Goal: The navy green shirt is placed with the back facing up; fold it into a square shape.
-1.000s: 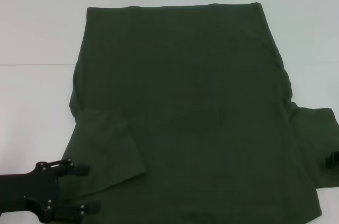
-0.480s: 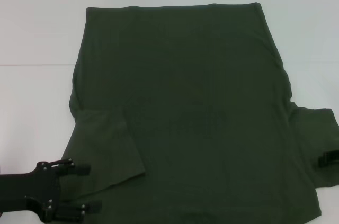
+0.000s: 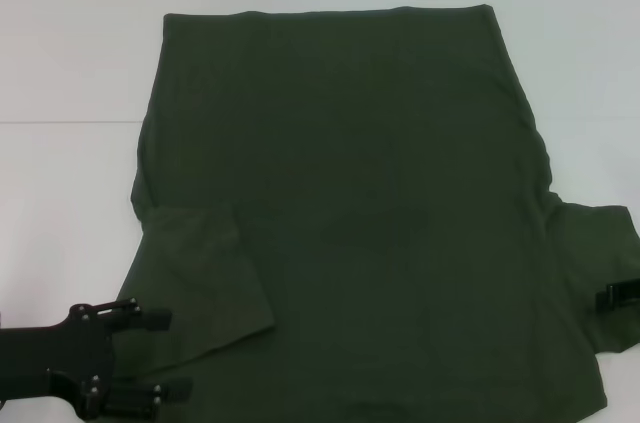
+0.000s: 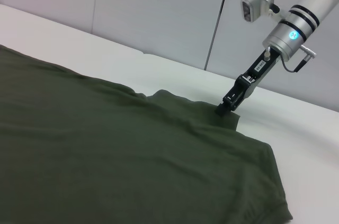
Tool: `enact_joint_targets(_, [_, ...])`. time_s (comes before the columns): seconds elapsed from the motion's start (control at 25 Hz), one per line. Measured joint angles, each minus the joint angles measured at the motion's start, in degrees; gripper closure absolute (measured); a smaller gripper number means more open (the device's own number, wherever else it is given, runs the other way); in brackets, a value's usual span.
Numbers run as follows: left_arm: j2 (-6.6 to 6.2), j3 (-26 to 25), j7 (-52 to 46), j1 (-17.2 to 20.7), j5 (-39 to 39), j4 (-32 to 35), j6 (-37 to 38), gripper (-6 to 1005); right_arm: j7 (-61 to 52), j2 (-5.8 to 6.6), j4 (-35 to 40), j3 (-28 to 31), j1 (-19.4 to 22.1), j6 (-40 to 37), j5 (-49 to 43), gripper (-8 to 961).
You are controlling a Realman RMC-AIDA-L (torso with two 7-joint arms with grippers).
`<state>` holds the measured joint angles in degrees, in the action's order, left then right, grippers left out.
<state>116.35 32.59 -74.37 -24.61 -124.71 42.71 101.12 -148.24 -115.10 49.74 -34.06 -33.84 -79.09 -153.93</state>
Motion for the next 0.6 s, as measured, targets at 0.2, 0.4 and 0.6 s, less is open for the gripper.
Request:
enact_joint_targets(0.2, [0.00, 0.01, -0.02, -0.10, 0.00, 0.00, 0.03, 63, 0.06, 0.05, 0.00, 0.02, 0.10, 0.04, 0.00, 219])
enact_joint_targets(0.4, [0.00, 0.01, -0.12, -0.16, 0.00, 0.00, 0.05, 62, 0.06, 0.06, 0.01, 0.05, 0.10, 0.04, -0.11, 242])
enact_joint_targets(0.6, [0.00, 0.02, -0.15, -0.17, 0.00, 0.00, -0.09, 62, 0.21, 0.06, -0.20, 0.05, -0.04, 0.09, -0.10, 264])
